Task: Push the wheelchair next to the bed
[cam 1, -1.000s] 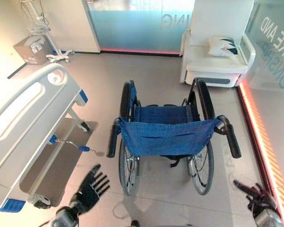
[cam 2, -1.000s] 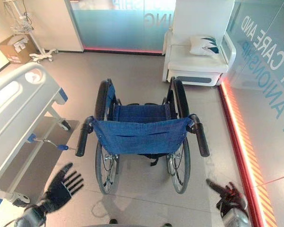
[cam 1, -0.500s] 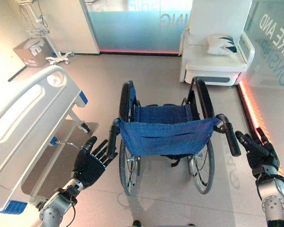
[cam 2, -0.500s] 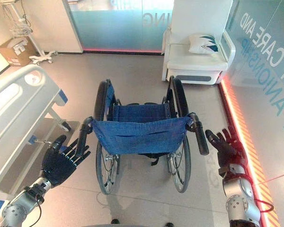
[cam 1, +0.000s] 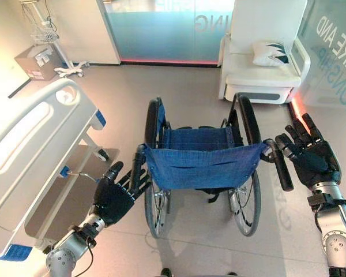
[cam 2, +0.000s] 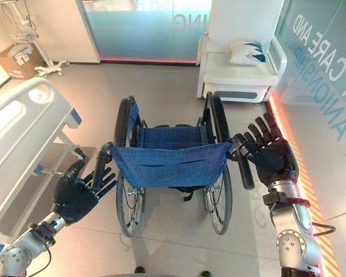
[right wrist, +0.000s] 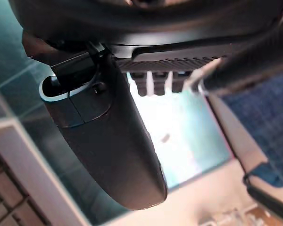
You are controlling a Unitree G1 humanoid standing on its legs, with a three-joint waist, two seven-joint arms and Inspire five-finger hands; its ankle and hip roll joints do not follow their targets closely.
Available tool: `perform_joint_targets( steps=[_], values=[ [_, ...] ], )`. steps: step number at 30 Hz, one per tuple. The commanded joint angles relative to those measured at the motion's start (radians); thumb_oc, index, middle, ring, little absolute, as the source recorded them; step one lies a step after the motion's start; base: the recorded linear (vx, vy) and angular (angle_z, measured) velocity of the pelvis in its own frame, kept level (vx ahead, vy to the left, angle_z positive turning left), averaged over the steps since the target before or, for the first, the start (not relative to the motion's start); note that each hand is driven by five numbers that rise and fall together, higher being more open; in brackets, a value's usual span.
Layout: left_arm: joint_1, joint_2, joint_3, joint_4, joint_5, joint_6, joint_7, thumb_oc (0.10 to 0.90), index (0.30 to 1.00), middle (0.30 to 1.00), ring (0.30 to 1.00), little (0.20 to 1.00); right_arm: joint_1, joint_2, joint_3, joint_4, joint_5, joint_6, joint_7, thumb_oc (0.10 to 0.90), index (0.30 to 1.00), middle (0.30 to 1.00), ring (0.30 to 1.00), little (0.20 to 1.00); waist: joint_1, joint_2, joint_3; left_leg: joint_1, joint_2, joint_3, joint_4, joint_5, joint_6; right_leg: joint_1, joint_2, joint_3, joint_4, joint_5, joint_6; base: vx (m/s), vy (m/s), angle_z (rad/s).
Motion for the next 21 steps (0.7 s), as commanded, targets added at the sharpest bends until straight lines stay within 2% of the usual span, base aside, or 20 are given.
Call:
perform_joint_targets(
  steps=[1, 5, 7, 11, 14, 15, 18, 19, 21],
  values=[
    [-0.05, 0.087, 0.084, -0.097, -0.099, -0.027, -0.07, 0.8, 0.9, 0.9, 0.9, 0.9, -0.039, -0.123, -0.02, -0.106, -0.044, -0.026, 0.036, 0.8, 0.9, 0.9, 0.9, 0.9, -0.005, 0.004, -0.038, -0.008, 0.009, 0.023, 0.011, -0.033, -0.005, -0.072, -0.005, -0.026, 0.084, -0.008, -0.025, 0.0, 0.0, 0.0],
    [-0.043, 0.109, 0.071, -0.124, -0.101, -0.026, -0.082, 0.8, 0.9, 0.9, 0.9, 0.9, -0.022, -0.169, -0.012, -0.08, -0.139, 0.056, -0.009, 0.8, 0.9, 0.9, 0.9, 0.9, -0.005, -0.002, -0.035, -0.006, 0.01, 0.027, 0.011, -0.03, -0.005, -0.07, -0.001, -0.027, 0.083, -0.006, -0.026, 0.0, 0.0, 0.0],
    [-0.045, 0.127, 0.064, -0.143, -0.11, -0.025, -0.078, 0.8, 0.9, 0.9, 0.9, 0.9, -0.013, -0.19, -0.001, -0.062, -0.135, 0.136, -0.04, 0.8, 0.9, 0.9, 0.9, 0.9, -0.004, -0.006, -0.033, -0.005, 0.011, 0.029, 0.01, -0.028, -0.006, -0.068, 0.001, -0.028, 0.082, -0.005, -0.027, 0.0, 0.0, 0.0],
    [-0.049, 0.151, 0.047, -0.162, -0.129, -0.03, -0.057, 0.8, 0.9, 0.9, 0.9, 0.9, -0.014, -0.202, 0.022, -0.031, -0.159, 0.175, -0.084, 0.8, 0.9, 0.9, 0.9, 0.9, -0.001, -0.008, -0.026, -0.006, 0.01, 0.028, 0.011, -0.026, -0.006, -0.068, 0.001, -0.031, 0.084, -0.002, -0.027, 0.0, 0.0, 0.0],
    [-0.057, 0.157, 0.038, -0.157, -0.146, -0.033, -0.035, 0.8, 0.9, 0.9, 0.9, 0.9, -0.017, -0.218, 0.036, -0.016, -0.266, 0.157, -0.149, 0.8, 0.9, 0.9, 0.9, 0.9, 0.0, -0.009, -0.021, -0.006, 0.01, 0.028, 0.011, -0.024, -0.006, -0.067, 0.0, -0.03, 0.086, -0.001, -0.025, 0.0, 0.0, 0.0],
    [-0.061, 0.161, 0.032, -0.154, -0.153, -0.035, -0.029, 0.8, 0.9, 0.9, 0.9, 0.9, -0.021, -0.232, 0.036, -0.012, -0.344, 0.131, -0.194, 0.8, 0.9, 0.9, 0.9, 0.9, 0.0, -0.009, -0.02, -0.005, 0.01, 0.028, 0.012, -0.024, -0.005, -0.066, 0.001, -0.029, 0.085, 0.0, -0.025, 0.0, 0.0, 0.0],
    [-0.068, 0.165, 0.028, -0.151, -0.156, -0.037, -0.024, 0.8, 0.9, 0.9, 0.9, 0.9, -0.032, -0.253, 0.03, -0.015, -0.437, 0.085, -0.269, 0.8, 0.9, 0.9, 0.9, 0.9, 0.0, -0.007, -0.018, -0.004, 0.009, 0.029, 0.012, -0.025, -0.005, -0.065, 0.002, -0.026, 0.086, -0.001, -0.024, 0.01, 0.0, 0.0],
    [-0.073, 0.166, 0.021, -0.151, -0.156, -0.039, -0.018, 0.8, 0.9, 0.9, 0.9, 0.9, -0.044, -0.27, 0.026, -0.024, -0.514, 0.041, -0.318, 0.8, 0.9, 0.9, 0.9, 0.9, 0.0, -0.005, -0.019, -0.002, 0.01, 0.029, 0.012, -0.025, -0.004, -0.065, 0.003, -0.022, 0.086, -0.002, -0.024, 0.04, 0.005, 0.01],
    [-0.081, 0.163, 0.01, -0.148, -0.159, -0.044, -0.008, 0.8, 0.9, 0.9, 0.9, 0.9, -0.064, -0.288, 0.03, -0.054, -0.514, 0.04, -0.335, 0.8, 0.9, 0.9, 0.9, 0.9, 0.001, -0.001, -0.018, -0.001, 0.009, 0.029, 0.012, -0.026, -0.003, -0.065, 0.004, -0.018, 0.088, -0.005, -0.024, 0.04, 0.011, 0.01]
  ],
)
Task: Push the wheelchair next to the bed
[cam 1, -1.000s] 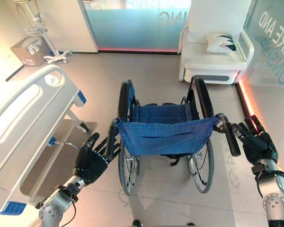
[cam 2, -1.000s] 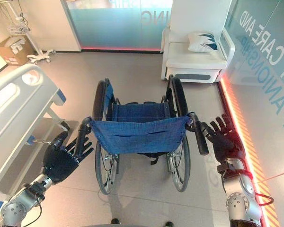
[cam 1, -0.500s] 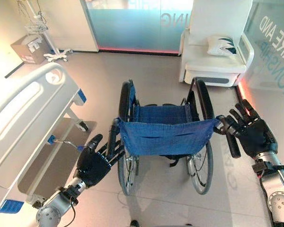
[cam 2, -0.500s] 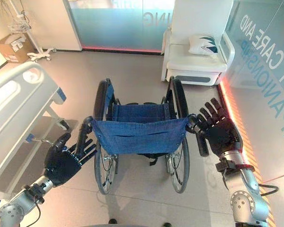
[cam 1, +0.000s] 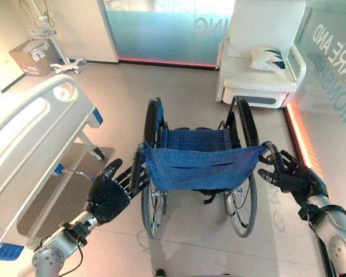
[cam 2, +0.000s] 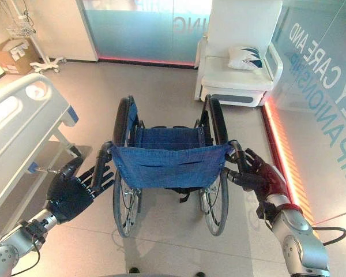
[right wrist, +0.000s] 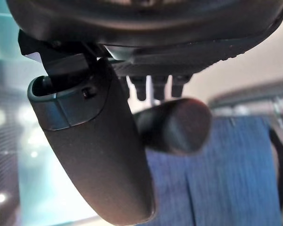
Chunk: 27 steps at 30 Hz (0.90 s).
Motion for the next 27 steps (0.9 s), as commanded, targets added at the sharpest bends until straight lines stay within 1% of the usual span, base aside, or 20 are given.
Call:
perform_joint_targets(
  steps=[1, 3, 7, 10, 12, 14, 19, 23, 27],
  values=[
    [-0.109, 0.058, 0.022, -0.06, -0.111, -0.06, -0.022, 0.8, 0.9, 0.9, 0.9, 0.9, -0.117, -0.166, -0.067, -0.061, -0.078, -0.145, -0.126, 0.8, 0.9, 0.9, 0.9, 0.9, -0.004, 0.034, -0.016, -0.001, 0.01, 0.027, 0.012, -0.026, -0.003, -0.065, 0.005, -0.018, 0.088, -0.006, -0.025, 0.03, 0.011, -0.01],
    [-0.116, 0.049, 0.017, -0.057, -0.099, -0.057, -0.024, 0.8, 0.9, 0.9, 0.9, 0.9, -0.126, -0.161, -0.058, -0.078, -0.07, -0.128, -0.136, 0.8, 0.9, 0.9, 0.9, 0.9, -0.003, 0.037, -0.015, -0.002, 0.009, 0.025, 0.014, -0.028, -0.003, -0.066, 0.005, -0.015, 0.091, -0.009, -0.026, 0.02, 0.007, -0.01],
    [-0.121, 0.048, 0.001, -0.07, -0.09, -0.048, -0.024, 0.8, 0.9, 0.9, 0.9, 0.9, -0.132, -0.158, -0.031, -0.088, -0.049, -0.096, -0.107, 0.8, 0.9, 0.9, 0.9, 0.9, 0.0, 0.042, -0.012, -0.004, 0.008, 0.023, 0.016, -0.026, -0.004, -0.067, 0.001, -0.018, 0.096, -0.011, -0.025, 0.01, 0.003, 0.0],
    [-0.121, 0.05, -0.005, -0.075, -0.094, -0.044, -0.026, 0.8, 0.9, 0.9, 0.9, 0.9, -0.135, -0.156, -0.019, -0.082, -0.032, -0.084, -0.091, 0.8, 0.9, 0.9, 0.9, 0.9, 0.001, 0.044, -0.01, -0.005, 0.008, 0.022, 0.017, -0.025, -0.004, -0.068, -0.001, -0.02, 0.098, -0.011, -0.025, 0.0, 0.0, 0.0],
    [-0.134, 0.063, -0.028, -0.091, -0.099, -0.04, -0.042, 0.8, 0.9, 0.9, 0.9, 0.9, -0.162, -0.164, 0.019, -0.052, 0.02, -0.051, -0.072, 0.8, 0.9, 0.9, 0.9, 0.9, 0.008, 0.043, -0.008, -0.004, 0.008, 0.021, 0.016, -0.025, -0.005, -0.064, -0.001, -0.027, 0.095, -0.009, -0.025, 0.04, -0.004, 0.01],
    [-0.139, 0.073, -0.041, -0.095, -0.099, -0.042, -0.047, 0.8, 0.9, 0.9, 0.9, 0.9, -0.178, -0.173, 0.035, -0.036, 0.041, -0.037, -0.068, 0.8, 0.9, 0.9, 0.9, 0.9, 0.011, 0.042, -0.009, -0.001, 0.008, 0.021, 0.016, -0.024, -0.006, -0.06, -0.001, -0.031, 0.095, -0.008, -0.025, 0.04, -0.009, 0.01],
    [-0.167, 0.11, -0.078, -0.095, -0.105, -0.037, -0.027, 0.8, 0.9, 0.9, 0.9, 0.9, -0.229, -0.216, 0.082, 0.02, 0.095, 0.021, -0.051, 0.8, 0.9, 0.9, 0.9, 0.9, 0.023, 0.035, -0.01, 0.001, 0.007, 0.015, 0.018, -0.022, -0.008, -0.052, 0.001, -0.042, 0.097, -0.011, -0.028, 0.05, -0.015, 0.01],
    [-0.175, 0.117, -0.082, -0.074, -0.1, -0.039, -0.04, 0.8, 0.9, 0.9, 0.9, 0.9, -0.234, -0.231, 0.096, 0.036, 0.105, 0.051, -0.038, 0.8, 0.9, 0.9, 0.9, 0.9, 0.026, 0.031, -0.011, 0.002, 0.006, 0.009, 0.018, -0.023, -0.007, -0.049, 0.004, -0.043, 0.098, -0.015, -0.031, 0.04, -0.011, 0.03],
    [-0.172, 0.124, -0.079, -0.072, -0.085, -0.035, -0.055, 0.8, 0.9, 0.9, 0.9, 0.9, -0.227, -0.241, 0.098, 0.051, 0.08, 0.105, -0.026, 0.8, 0.9, 0.9, 0.9, 0.9, 0.028, 0.027, -0.009, 0.004, 0.004, 0.003, 0.018, -0.023, -0.006, -0.045, 0.008, -0.042, 0.098, -0.016, -0.033, 0.03, -0.01, 0.01]
  ],
)
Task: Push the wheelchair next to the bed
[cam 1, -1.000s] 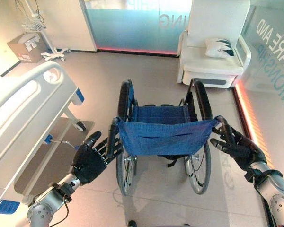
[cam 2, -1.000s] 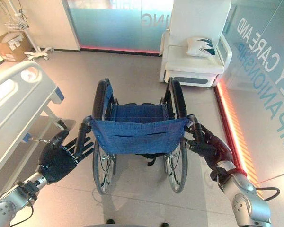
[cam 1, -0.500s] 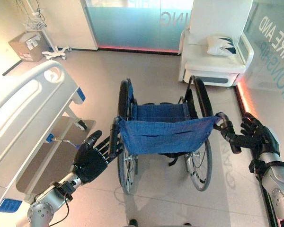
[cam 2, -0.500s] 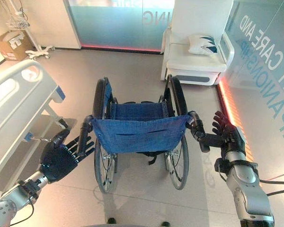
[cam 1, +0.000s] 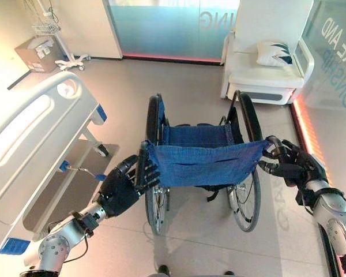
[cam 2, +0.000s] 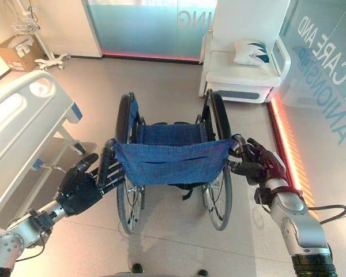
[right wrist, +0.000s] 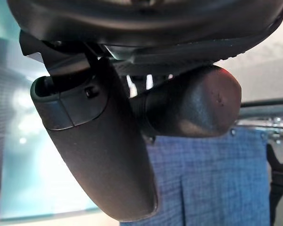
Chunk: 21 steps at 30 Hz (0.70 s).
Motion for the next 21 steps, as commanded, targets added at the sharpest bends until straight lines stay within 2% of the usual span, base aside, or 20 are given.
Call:
perform_joint_targets(
  steps=[1, 3, 9, 11, 12, 16, 21],
  values=[
    [-0.114, 0.061, 0.029, -0.018, -0.084, -0.042, -0.068, 0.8, 0.9, 0.9, 0.9, 0.9, -0.091, -0.13, -0.003, 0.004, 0.02, -0.003, 0.021, 0.8, 0.9, 0.9, 0.9, 0.9, 0.018, 0.008, -0.035, -0.002, 0.006, 0.01, 0.018, -0.023, -0.006, -0.058, 0.009, -0.031, 0.099, -0.017, -0.034, 0.03, -0.01, 0.03],
    [-0.119, 0.07, 0.022, -0.016, -0.076, -0.046, -0.074, 0.8, 0.9, 0.9, 0.9, 0.9, -0.094, -0.146, 0.01, 0.019, -0.002, 0.035, 0.03, 0.8, 0.9, 0.9, 0.9, 0.9, 0.019, 0.006, -0.033, -0.001, 0.005, 0.008, 0.018, -0.022, -0.007, -0.055, 0.01, -0.032, 0.098, -0.017, -0.035, 0.04, -0.008, 0.04],
    [-0.135, 0.093, 0.005, -0.024, -0.081, -0.05, -0.084, 0.8, 0.9, 0.9, 0.9, 0.9, -0.105, -0.171, 0.038, 0.032, -0.007, 0.066, 0.043, 0.8, 0.9, 0.9, 0.9, 0.9, 0.02, 0.004, -0.033, 0.003, 0.004, 0.005, 0.018, -0.021, -0.007, -0.049, 0.014, -0.031, 0.096, -0.018, -0.036, 0.0, -0.001, 0.01],
    [-0.15, 0.105, -0.01, -0.029, -0.089, -0.031, -0.1, 0.8, 0.9, 0.9, 0.9, 0.9, -0.114, -0.182, 0.049, 0.033, 0.005, 0.075, 0.043, 0.8, 0.9, 0.9, 0.9, 0.9, 0.019, 0.003, -0.033, 0.005, 0.005, 0.006, 0.018, -0.02, -0.008, -0.048, 0.015, -0.03, 0.097, -0.019, -0.036, 0.02, -0.001, 0.01],
    [-0.159, 0.115, -0.02, -0.037, -0.057, -0.005, -0.127, 0.8, 0.9, 0.9, 0.9, 0.9, -0.118, -0.187, 0.054, 0.031, 0.01, 0.082, 0.045, 0.8, 0.9, 0.9, 0.9, 0.9, 0.017, 0.004, -0.033, 0.006, 0.005, 0.007, 0.018, -0.019, -0.009, -0.047, 0.016, -0.029, 0.098, -0.019, -0.036, 0.0, 0.0, 0.0],
    [-0.166, 0.149, -0.058, -0.048, 0.027, 0.004, -0.162, 0.8, 0.9, 0.9, 0.9, 0.9, -0.124, -0.203, 0.058, 0.028, 0.028, 0.092, 0.045, 0.8, 0.9, 0.9, 0.9, 0.9, 0.013, 0.006, -0.031, 0.009, 0.005, 0.008, 0.019, -0.019, -0.007, -0.046, 0.018, -0.026, 0.098, -0.018, -0.035, 0.0, 0.0, 0.0],
    [-0.177, 0.18, -0.085, -0.066, 0.023, -0.027, -0.202, 0.8, 0.9, 0.9, 0.9, 0.9, -0.123, -0.216, 0.067, 0.019, 0.051, 0.092, 0.033, 0.8, 0.9, 0.9, 0.9, 0.9, 0.007, 0.011, -0.03, 0.012, 0.003, 0.012, 0.019, -0.021, -0.006, -0.045, 0.02, -0.021, 0.093, -0.015, -0.033, 0.0, 0.0, 0.0]
  ],
)
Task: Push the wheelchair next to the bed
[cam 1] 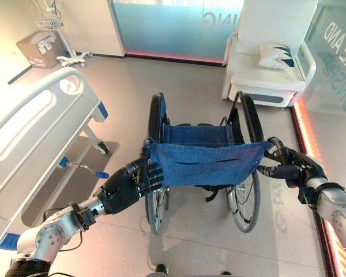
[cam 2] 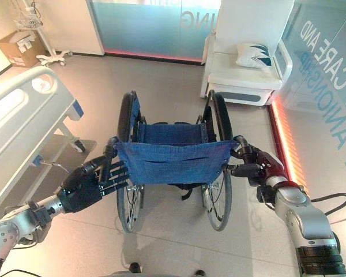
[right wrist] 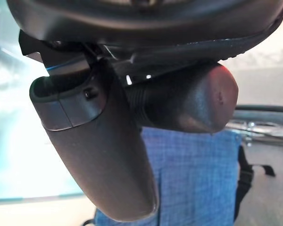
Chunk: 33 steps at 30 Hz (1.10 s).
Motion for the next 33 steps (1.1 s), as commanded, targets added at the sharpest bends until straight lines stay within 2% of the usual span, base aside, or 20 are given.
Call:
perform_joint_targets(
  steps=[1, 6, 12, 13, 15, 16, 17, 18, 19, 20, 21, 33],
  values=[
    [-0.104, 0.034, 0.01, -0.08, -0.095, -0.076, -0.108, 0.8, 0.9, 0.9, 0.9, 0.9, -0.067, -0.13, 0.03, -0.004, 0.051, -0.028, -0.008, 0.8, 0.9, 0.9, 0.9, 0.9, 0.005, 0.03, -0.041, 0.006, 0.004, 0.026, 0.017, -0.024, -0.008, -0.057, 0.022, -0.007, 0.091, -0.014, -0.033, 0.0, 0.0, 0.0],
    [-0.098, 0.051, 0.017, -0.135, -0.119, -0.07, -0.118, 0.8, 0.9, 0.9, 0.9, 0.9, -0.054, -0.131, 0.022, -0.018, 0.061, -0.023, -0.007, 0.8, 0.9, 0.9, 0.9, 0.9, 0.001, 0.032, -0.044, 0.012, 0.006, 0.03, 0.013, -0.024, -0.011, -0.053, 0.024, -0.007, 0.088, -0.014, -0.033, 0.0, 0.0, 0.0],
    [-0.117, 0.105, -0.016, -0.142, -0.046, -0.032, -0.13, 0.8, 0.9, 0.9, 0.9, 0.9, -0.07, -0.156, 0.034, -0.018, 0.088, -0.02, -0.011, 0.8, 0.9, 0.9, 0.9, 0.9, -0.002, 0.037, -0.044, 0.012, 0.004, 0.03, 0.014, -0.022, -0.011, -0.051, 0.025, -0.006, 0.085, -0.012, -0.031, 0.0, 0.0, 0.0],
    [-0.124, 0.11, -0.024, -0.138, -0.057, -0.035, -0.12, 0.8, 0.9, 0.9, 0.9, 0.9, -0.076, -0.159, 0.043, -0.015, 0.093, -0.021, -0.014, 0.718, 0.778, 0.778, 0.778, 0.778, -0.002, 0.039, -0.044, 0.012, 0.004, 0.03, 0.014, -0.022, -0.011, -0.051, 0.025, -0.007, 0.084, -0.012, -0.031, 0.0, 0.0, 0.0],
    [-0.139, 0.112, -0.038, -0.128, -0.092, -0.04, -0.09, 0.8, 0.9, 0.9, 0.9, 0.9, -0.087, -0.162, 0.057, -0.008, 0.099, -0.022, -0.016, 0.515, 0.472, 0.472, 0.472, 0.472, -0.004, 0.04, -0.044, 0.014, 0.004, 0.029, 0.013, -0.022, -0.011, -0.049, 0.026, -0.006, 0.083, -0.012, -0.03, 0.0, 0.0, 0.0],
    [-0.143, 0.112, -0.04, -0.126, -0.096, -0.042, -0.086, 0.8, 0.9, 0.9, 0.9, 0.9, -0.088, -0.162, 0.06, -0.006, 0.098, -0.023, -0.015, 0.471, 0.406, 0.406, 0.406, 0.406, -0.004, 0.04, -0.044, 0.014, 0.004, 0.029, 0.013, -0.022, -0.011, -0.049, 0.026, -0.006, 0.083, -0.013, -0.03, 0.0, 0.0, 0.0],
    [-0.158, 0.112, -0.05, -0.117, -0.119, -0.056, -0.064, 0.8, 0.9, 0.9, 0.9, 0.9, -0.093, -0.16, 0.069, 0.0, 0.095, -0.027, -0.011, 0.4, 0.3, 0.3, 0.3, 0.3, -0.006, 0.04, -0.043, 0.016, 0.003, 0.03, 0.012, -0.023, -0.011, -0.047, 0.026, -0.005, 0.083, -0.013, -0.03, 0.0, 0.0, 0.0],
    [-0.167, 0.111, -0.056, -0.113, -0.143, -0.06, -0.047, 0.8, 0.9, 0.9, 0.9, 0.9, -0.097, -0.159, 0.074, 0.004, 0.092, -0.028, -0.009, 0.4, 0.3, 0.3, 0.3, 0.3, -0.007, 0.04, -0.044, 0.016, 0.002, 0.029, 0.012, -0.023, -0.011, -0.046, 0.026, -0.004, 0.082, -0.013, -0.03, 0.0, 0.0, 0.0],
    [-0.182, 0.109, -0.061, -0.109, -0.17, -0.058, -0.028, 0.72, 0.78, 0.78, 0.78, 0.78, -0.103, -0.16, 0.08, 0.011, 0.09, -0.03, -0.004, 0.4, 0.3, 0.3, 0.3, 0.3, -0.008, 0.039, -0.046, 0.018, 0.001, 0.028, 0.011, -0.024, -0.01, -0.044, 0.026, -0.004, 0.08, -0.012, -0.03, 0.0, 0.0, 0.0],
    [-0.186, 0.107, -0.063, -0.109, -0.176, -0.058, -0.023, 0.593, 0.589, 0.589, 0.589, 0.589, -0.105, -0.159, 0.082, 0.012, 0.09, -0.03, -0.003, 0.4, 0.3, 0.3, 0.3, 0.3, -0.008, 0.039, -0.046, 0.019, 0.001, 0.028, 0.01, -0.024, -0.01, -0.043, 0.026, -0.004, 0.079, -0.012, -0.03, 0.0, 0.0, 0.0],
    [-0.212, 0.096, -0.076, -0.1, -0.193, -0.064, -0.012, 0.4, 0.3, 0.3, 0.3, 0.3, -0.117, -0.157, 0.093, 0.016, 0.088, -0.028, -0.004, 0.4, 0.3, 0.3, 0.3, 0.3, -0.011, 0.037, -0.048, 0.021, -0.001, 0.028, 0.009, -0.026, -0.01, -0.042, 0.026, -0.004, 0.078, -0.012, -0.03, 0.0, 0.0, 0.0],
    [-0.299, 0.072, -0.132, -0.061, -0.186, -0.071, -0.027, 0.4, 0.3, 0.3, 0.3, 0.3, -0.164, -0.136, 0.137, 0.036, 0.074, -0.018, 0.016, 0.4, 0.3, 0.3, 0.3, 0.3, -0.025, 0.038, -0.051, 0.028, -0.003, 0.031, 0.008, -0.029, -0.01, -0.036, 0.032, 0.005, 0.073, -0.014, -0.031, 0.0, 0.0, 0.0]
  ],
)
